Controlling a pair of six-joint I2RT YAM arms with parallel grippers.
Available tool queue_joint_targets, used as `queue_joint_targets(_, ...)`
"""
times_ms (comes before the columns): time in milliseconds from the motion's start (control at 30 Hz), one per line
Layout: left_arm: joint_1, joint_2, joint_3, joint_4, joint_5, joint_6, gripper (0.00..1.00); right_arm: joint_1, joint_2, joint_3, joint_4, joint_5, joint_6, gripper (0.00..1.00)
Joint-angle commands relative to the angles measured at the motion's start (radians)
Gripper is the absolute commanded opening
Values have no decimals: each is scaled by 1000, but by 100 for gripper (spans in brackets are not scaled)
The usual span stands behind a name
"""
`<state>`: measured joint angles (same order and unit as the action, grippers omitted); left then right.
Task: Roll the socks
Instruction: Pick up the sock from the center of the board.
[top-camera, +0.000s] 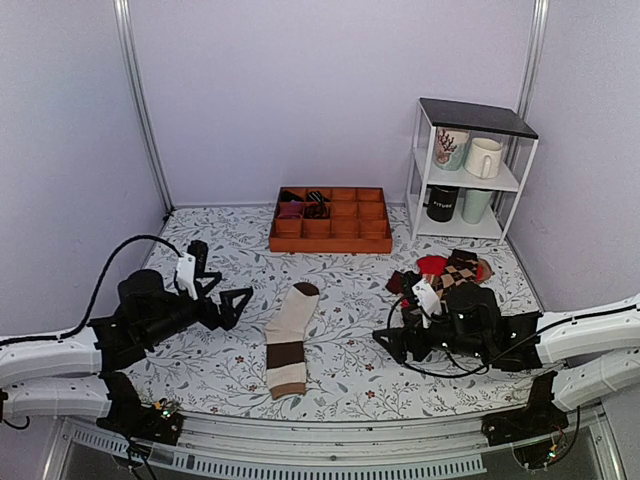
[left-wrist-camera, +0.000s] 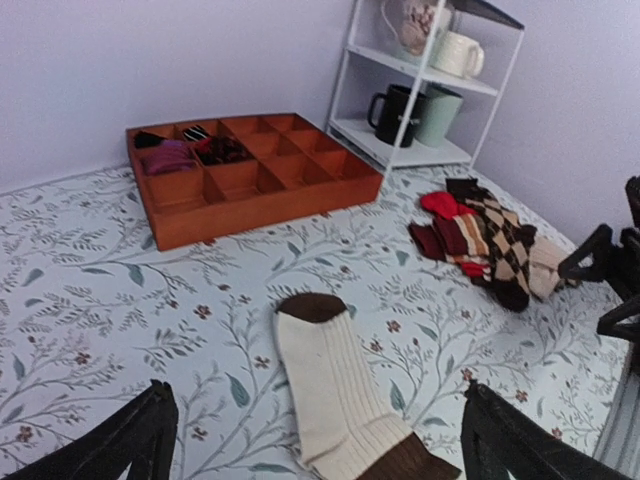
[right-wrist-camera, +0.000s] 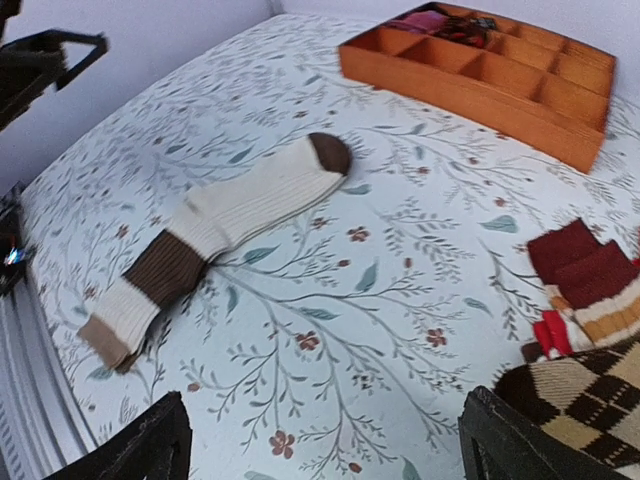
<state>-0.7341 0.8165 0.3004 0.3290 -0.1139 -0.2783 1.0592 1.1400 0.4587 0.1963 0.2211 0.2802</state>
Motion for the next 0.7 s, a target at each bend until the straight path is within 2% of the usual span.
queue_joint_targets(0, -153, 59, -25, 28, -72, 2, 99, 2, 47, -1, 229, -322, -228, 92)
queue_joint_targets(100, -282, 115, -20, 22, -171, 5, 99, 6, 145, 59, 217, -446, -305, 87)
queue_joint_targets(300, -478, 175, -90, 87, -258, -14, 96, 61, 345, 164, 244, -512, -434, 80)
queue_joint_targets(467, -537, 81, -178, 99, -229, -52, 86, 83, 498, 256, 244, -560, -515, 77)
queue_joint_targets(667, -557, -27, -225, 39, -233, -165, 82, 105, 643, 366, 250, -618, -577, 73)
